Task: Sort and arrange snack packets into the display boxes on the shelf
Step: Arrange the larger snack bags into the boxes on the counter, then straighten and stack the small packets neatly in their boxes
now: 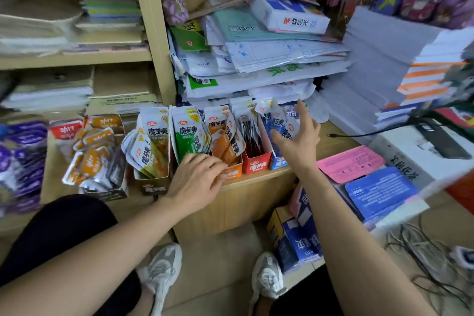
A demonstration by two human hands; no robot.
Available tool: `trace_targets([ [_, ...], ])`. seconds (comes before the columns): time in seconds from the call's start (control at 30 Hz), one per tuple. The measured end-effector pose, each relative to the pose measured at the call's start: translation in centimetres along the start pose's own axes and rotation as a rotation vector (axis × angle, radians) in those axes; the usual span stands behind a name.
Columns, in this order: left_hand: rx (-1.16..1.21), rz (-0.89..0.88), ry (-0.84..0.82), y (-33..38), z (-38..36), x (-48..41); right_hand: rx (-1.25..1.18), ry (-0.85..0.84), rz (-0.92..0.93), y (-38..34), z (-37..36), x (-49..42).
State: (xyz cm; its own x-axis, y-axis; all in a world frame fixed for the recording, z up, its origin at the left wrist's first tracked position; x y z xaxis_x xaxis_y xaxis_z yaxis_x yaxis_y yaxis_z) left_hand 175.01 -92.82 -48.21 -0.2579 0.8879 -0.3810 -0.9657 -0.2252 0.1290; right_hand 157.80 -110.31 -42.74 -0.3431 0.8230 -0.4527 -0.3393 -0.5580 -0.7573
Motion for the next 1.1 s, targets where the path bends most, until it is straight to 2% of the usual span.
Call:
trace_targets([
  [0.07,0.007,0.008,-0.05,-0.3,1.5,0.5,-0.121,0.066,0.087,-2.8,0.9,0.7],
  [0.17,0.039,0.052,-0.112,-1.1,4.6,0.9,-0.229,-0.001,0.126,-6.2,0.6,1.9],
  [0.3,0.059,0.18,-0.22,-4.0,8.3,1.3,-0.169,-0.117,0.187,-8.5,-1.5,3.9],
  [0.4,0.063,0.282,-0.274,-7.1,10.7,2.5,-0.101,-0.157,0.33,-10.7,-3.1,5.4],
  [0.53,0.079,0.453,-0.198,-12.1,14.1,5.8,-0.021,-0.195,0.567,-14.9,-5.4,6.8],
  [0.7,0.058,0.683,-0.103,-19.6,17.4,11.2,0.074,-0.364,0.795,-20.2,-10.2,9.0],
  [0.83,0.028,0.881,0.05,-26.1,18.5,15.8,0.128,-0.555,0.897,-23.8,-15.6,11.1],
  [0.93,-0.047,0.924,0.121,-29.5,18.8,18.2,0.203,-0.719,0.952,-25.9,-20.3,13.0],
  [1.03,-0.049,0.963,0.155,-32.6,18.5,20.6,0.217,-0.814,0.99,-28.0,-24.7,14.6],
  [1.1,-0.036,0.977,0.09,-34.2,17.8,21.9,0.243,-0.89,0.982,-29.4,-27.5,15.7],
])
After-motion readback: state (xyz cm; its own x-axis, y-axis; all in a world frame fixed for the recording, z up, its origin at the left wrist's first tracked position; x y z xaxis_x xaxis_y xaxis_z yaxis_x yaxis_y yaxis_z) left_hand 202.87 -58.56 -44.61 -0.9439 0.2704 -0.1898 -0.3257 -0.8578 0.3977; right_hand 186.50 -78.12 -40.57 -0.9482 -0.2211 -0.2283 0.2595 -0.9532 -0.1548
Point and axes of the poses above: each hand's wrist, its own x-axis away from the middle knuckle, its own z-axis out of the back of the hand, y = z × x, the point moved 4 cm from there along -x, towards the middle knuckle, and after that the axes turned 9 degrees about z, right-handed, at the moved point
